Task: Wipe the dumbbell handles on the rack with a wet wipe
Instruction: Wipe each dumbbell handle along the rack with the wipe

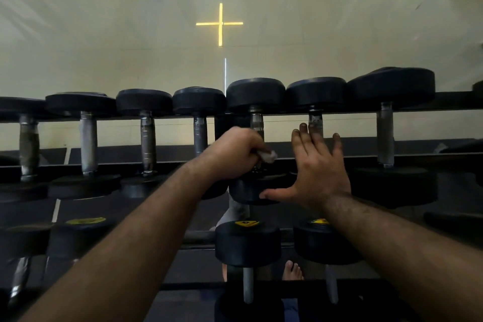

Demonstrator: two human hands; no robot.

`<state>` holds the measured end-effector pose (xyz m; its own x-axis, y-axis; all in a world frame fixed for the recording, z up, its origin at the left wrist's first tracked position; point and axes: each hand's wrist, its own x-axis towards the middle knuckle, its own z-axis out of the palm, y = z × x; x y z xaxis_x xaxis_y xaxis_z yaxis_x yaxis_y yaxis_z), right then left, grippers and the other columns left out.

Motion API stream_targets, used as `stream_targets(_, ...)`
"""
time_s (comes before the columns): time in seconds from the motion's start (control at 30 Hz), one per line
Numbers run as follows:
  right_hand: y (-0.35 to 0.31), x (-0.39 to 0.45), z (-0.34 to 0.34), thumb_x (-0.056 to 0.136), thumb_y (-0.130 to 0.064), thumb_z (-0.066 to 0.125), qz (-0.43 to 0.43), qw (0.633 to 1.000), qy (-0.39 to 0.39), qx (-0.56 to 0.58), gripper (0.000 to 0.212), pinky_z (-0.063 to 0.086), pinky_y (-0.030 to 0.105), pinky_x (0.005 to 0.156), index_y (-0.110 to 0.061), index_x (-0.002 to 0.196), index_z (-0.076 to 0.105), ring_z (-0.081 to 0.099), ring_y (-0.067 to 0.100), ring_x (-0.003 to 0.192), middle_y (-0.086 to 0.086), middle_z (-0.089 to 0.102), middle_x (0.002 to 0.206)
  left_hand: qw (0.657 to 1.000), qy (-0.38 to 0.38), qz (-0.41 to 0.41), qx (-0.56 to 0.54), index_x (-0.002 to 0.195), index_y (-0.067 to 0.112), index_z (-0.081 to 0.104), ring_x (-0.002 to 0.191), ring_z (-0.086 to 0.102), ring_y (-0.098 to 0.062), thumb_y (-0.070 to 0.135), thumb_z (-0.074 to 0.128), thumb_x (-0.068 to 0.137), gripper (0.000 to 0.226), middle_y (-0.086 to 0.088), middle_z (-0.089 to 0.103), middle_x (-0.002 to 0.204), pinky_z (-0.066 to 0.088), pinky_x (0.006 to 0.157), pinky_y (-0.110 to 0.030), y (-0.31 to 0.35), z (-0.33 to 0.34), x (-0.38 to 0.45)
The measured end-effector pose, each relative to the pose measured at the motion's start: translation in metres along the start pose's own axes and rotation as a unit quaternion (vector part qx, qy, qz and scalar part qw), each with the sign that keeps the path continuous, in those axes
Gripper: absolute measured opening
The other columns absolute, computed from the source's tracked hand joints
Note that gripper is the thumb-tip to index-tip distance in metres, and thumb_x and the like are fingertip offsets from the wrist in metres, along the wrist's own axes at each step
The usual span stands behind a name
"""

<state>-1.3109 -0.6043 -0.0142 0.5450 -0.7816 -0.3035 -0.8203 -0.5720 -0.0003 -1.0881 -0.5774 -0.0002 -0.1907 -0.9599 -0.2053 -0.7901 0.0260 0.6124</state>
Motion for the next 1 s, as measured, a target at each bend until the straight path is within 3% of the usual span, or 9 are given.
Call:
stream_targets(0.07, 0.0, 0.0, 0.001, 0.051, -0.119, 0.02, 0.002, 1.0, 0.003, 0.002, 0.163, 0.015, 0.073, 0.125, -0.002, 0.164, 0.035, 0.029, 0.036, 0.16, 0.018, 0.036, 0.171, 1.0, 0.014, -0.006, 0.019, 0.113, 0.027, 0.081, 0.099, 0.071, -0.013, 0.013, 0.068, 0.093, 0.028, 0.007, 0.078, 0.106, 0.058, 0.092, -0.032, 0.017, 0.007, 0.016)
stream_targets(0.17, 0.0, 0.0, 0.001, 0.051, -0.118, 0.021, 0.004, 1.0, 0.005, 0.006, 0.163, 0.015, 0.074, 0.125, -0.002, 0.164, 0.034, 0.03, 0.036, 0.16, 0.017, 0.035, 0.171, 0.983, -0.162, -0.003, 0.092, 0.112, 0.033, 0.079, 0.088, 0.07, -0.017, 0.017, 0.07, 0.092, 0.028, 0.008, 0.075, 0.097, 0.061, 0.082, -0.034, 0.039, 0.025, 0.028)
stream_targets(0.23, 0.0, 0.001, 0.001, 0.05, -0.118, 0.02, 0.003, 1.0, 0.0, 0.003, 0.164, 0.013, 0.074, 0.126, -0.002, 0.165, 0.032, 0.027, 0.035, 0.161, 0.017, 0.033, 0.173, 0.978, -0.195, -0.001, 0.076, 0.114, 0.035, 0.079, 0.091, 0.069, -0.013, 0.017, 0.07, 0.094, 0.029, 0.011, 0.074, 0.101, 0.059, 0.085, -0.031, 0.036, 0.016, 0.022)
stream_targets(0.33, 0.0, 0.001, 0.001, 0.05, -0.119, 0.015, 0.004, 1.0, -0.003, -0.002, 0.165, 0.011, 0.073, 0.126, -0.002, 0.166, 0.03, 0.024, 0.036, 0.162, 0.017, 0.03, 0.174, 0.98, -0.196, -0.04, 0.014, 0.113, 0.031, 0.079, 0.098, 0.067, -0.005, 0.018, 0.07, 0.097, 0.023, 0.014, 0.073, 0.108, 0.055, 0.089, -0.025, 0.015, -0.024, -0.001)
stream_targets(0.5, -0.002, 0.0, 0.001, 0.05, -0.12, 0.018, 0.005, 1.0, -0.002, -0.005, 0.165, 0.011, 0.072, 0.126, -0.003, 0.167, 0.029, 0.024, 0.036, 0.162, 0.017, 0.029, 0.174, 0.983, -0.07, -0.17, 0.027, 0.112, 0.028, 0.078, 0.097, 0.068, -0.01, 0.017, 0.068, 0.098, 0.02, 0.009, 0.074, 0.107, 0.058, 0.09, -0.032, 0.002, -0.01, -0.025)
stream_targets(0.67, 0.0, 0.0, 0.002, 0.051, -0.119, 0.021, 0.006, 1.0, -0.002, -0.006, 0.164, 0.011, 0.073, 0.126, -0.003, 0.167, 0.028, 0.025, 0.036, 0.162, 0.017, 0.03, 0.174, 0.988, -0.1, -0.115, -0.006, 0.111, 0.026, 0.08, 0.09, 0.064, -0.001, 0.008, 0.069, 0.095, 0.026, 0.015, 0.071, 0.104, 0.055, 0.085, -0.023, 0.015, -0.01, -0.023)
stream_targets(0.73, 0.0, 0.0, 0.002, 0.051, -0.119, 0.022, 0.006, 1.0, 0.0, -0.003, 0.164, 0.011, 0.073, 0.126, -0.003, 0.167, 0.029, 0.027, 0.036, 0.161, 0.017, 0.031, 0.173, 0.995, -0.028, -0.078, -0.055, 0.107, 0.025, 0.081, 0.089, 0.066, 0.001, 0.019, 0.075, 0.095, 0.015, 0.015, 0.073, 0.101, 0.056, 0.084, -0.023, 0.016, -0.02, -0.018)
stream_targets(0.87, 0.001, -0.001, 0.002, 0.05, -0.12, 0.021, 0.003, 1.0, 0.003, 0.002, 0.165, 0.011, 0.073, 0.126, -0.002, 0.165, 0.032, 0.03, 0.035, 0.16, 0.017, 0.034, 0.172, 0.944, 0.312, -0.087, 0.064, 0.113, 0.013, 0.079, 0.095, 0.073, -0.023, 0.021, 0.056, 0.101, 0.027, -0.005, 0.078, 0.108, 0.061, 0.086, -0.04, 0.008, 0.006, 0.004)
stream_targets(1.0, 0.002, -0.001, 0.001, 0.052, -0.119, 0.018, 0.001, 1.0, 0.002, 0.001, 0.164, 0.011, 0.073, 0.126, -0.001, 0.165, 0.033, 0.031, 0.035, 0.16, 0.017, 0.035, 0.171, 0.949, 0.294, -0.068, 0.092, 0.117, 0.012, 0.077, 0.088, 0.07, -0.031, 0.009, 0.064, 0.095, 0.026, -0.005, 0.074, 0.108, 0.06, 0.074, -0.042, 0.004, 0.036, 0.006)
